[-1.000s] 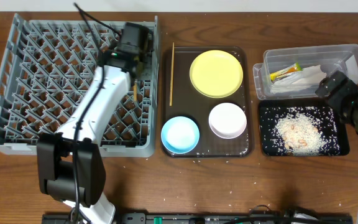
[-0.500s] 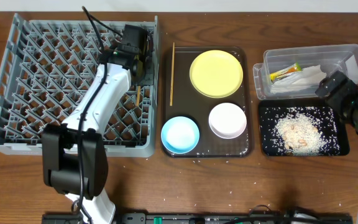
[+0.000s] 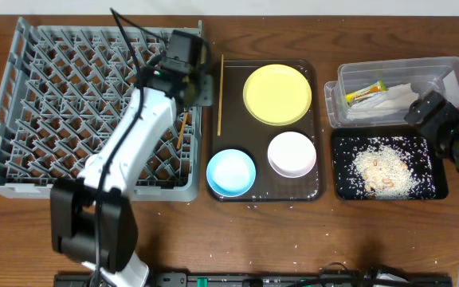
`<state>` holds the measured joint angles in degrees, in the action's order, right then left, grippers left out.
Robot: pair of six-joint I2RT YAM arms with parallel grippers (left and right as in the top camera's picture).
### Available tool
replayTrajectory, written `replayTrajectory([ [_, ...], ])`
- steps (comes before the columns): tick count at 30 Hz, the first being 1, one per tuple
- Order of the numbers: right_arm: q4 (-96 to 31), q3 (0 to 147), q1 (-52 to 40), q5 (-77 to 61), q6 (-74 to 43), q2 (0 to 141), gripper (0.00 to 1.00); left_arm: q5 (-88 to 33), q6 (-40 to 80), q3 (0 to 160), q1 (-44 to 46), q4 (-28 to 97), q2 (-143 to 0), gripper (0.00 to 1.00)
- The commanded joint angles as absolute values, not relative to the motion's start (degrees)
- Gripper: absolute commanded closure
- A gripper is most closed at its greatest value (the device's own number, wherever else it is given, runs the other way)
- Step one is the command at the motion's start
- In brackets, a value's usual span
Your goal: Sort waste into correct bins and load items into the dishwasher
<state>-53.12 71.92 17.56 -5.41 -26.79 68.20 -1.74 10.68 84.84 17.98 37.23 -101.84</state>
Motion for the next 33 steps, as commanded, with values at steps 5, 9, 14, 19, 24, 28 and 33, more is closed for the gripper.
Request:
replayTrajectory([
  [5, -53.2, 71.9, 17.9, -5.4, -27.6, 68.2, 0.01, 9.7, 11.2, 85.0, 27.8, 30.3, -105.4, 0.52],
  [9, -53.2, 71.9, 17.9, -5.4, -27.6, 68.2, 0.01, 12.8, 11.2, 85.0, 27.3, 26.5, -110.8, 0.52],
  [14, -53.2, 71.9, 17.9, -5.4, -27.6, 68.2, 0.01, 13.6, 11.2, 85.0, 25.7, 22.5, -116.4, 0.57],
  [19, -53.2, 71.9, 17.9, -5.4, -27.6, 68.2, 0.01, 11.8, 11.2, 85.0, 25.3, 20.8, -121.1, 0.58],
  [24, -53.2, 71.9, 17.9, -5.4, -27.6, 68.2, 0.01, 10.6, 11.2, 85.0, 25.3, 20.6, -125.1, 0.63],
  [28, -53.2, 71.9, 17.9, -5.4, -27.6, 68.2, 0.01, 7.9, 11.3, 85.0, 25.3, 20.6, -126.3, 0.73],
  [33, -53.2, 71.9, 17.9, -5.4, -27.6, 68.2, 0.01, 6.3, 11.3, 85.1, 25.3, 20.7, -126.2, 0.92],
])
